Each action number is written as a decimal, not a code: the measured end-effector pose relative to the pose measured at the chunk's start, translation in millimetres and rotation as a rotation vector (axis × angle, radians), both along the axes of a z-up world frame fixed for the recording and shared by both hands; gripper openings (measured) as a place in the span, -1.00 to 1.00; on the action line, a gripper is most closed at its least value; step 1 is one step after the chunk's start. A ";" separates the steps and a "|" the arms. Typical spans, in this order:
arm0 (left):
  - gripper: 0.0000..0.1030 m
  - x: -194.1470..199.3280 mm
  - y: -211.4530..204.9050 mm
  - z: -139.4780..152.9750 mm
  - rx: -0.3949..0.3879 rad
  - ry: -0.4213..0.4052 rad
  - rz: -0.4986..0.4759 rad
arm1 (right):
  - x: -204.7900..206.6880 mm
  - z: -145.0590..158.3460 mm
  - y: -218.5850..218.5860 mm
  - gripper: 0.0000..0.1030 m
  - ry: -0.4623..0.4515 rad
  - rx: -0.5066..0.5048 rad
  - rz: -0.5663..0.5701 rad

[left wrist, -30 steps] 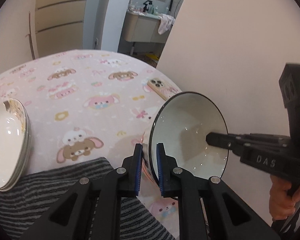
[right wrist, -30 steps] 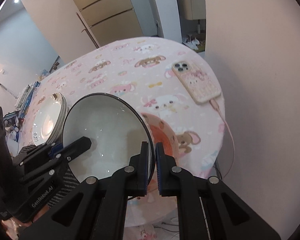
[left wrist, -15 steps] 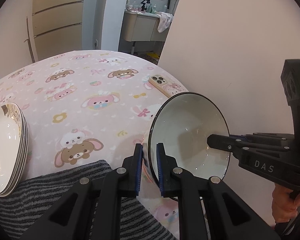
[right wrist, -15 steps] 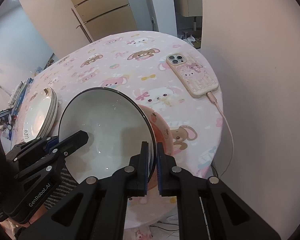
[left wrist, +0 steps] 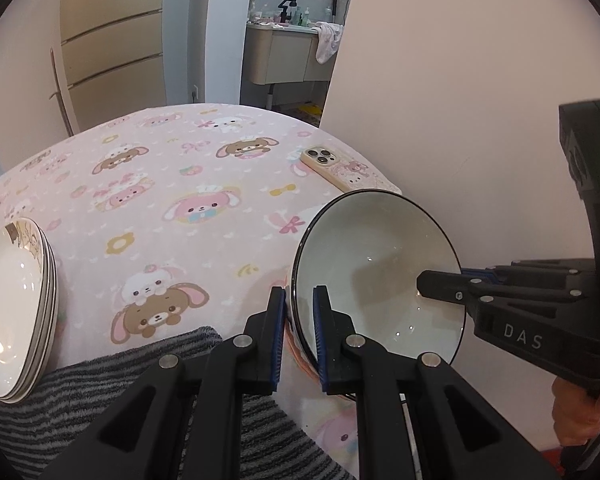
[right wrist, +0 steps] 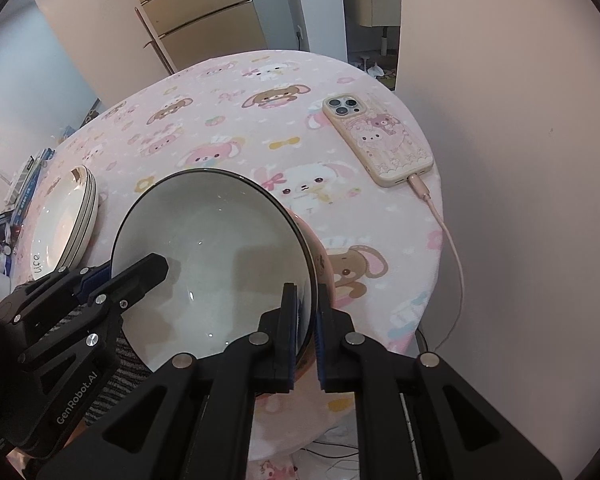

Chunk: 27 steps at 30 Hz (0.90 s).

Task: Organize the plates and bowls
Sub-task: 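Lower the white bowl into the pink bowls and open both grippers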

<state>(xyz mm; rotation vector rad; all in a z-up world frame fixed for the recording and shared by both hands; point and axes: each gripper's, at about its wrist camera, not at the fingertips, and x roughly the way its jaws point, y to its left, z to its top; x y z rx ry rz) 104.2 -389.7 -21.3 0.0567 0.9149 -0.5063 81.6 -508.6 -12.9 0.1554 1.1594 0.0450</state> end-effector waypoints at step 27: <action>-0.65 -8.6 8.8 13.5 -0.028 -0.066 0.014 | -6.6 13.0 11.3 -0.80 -0.090 -0.172 0.039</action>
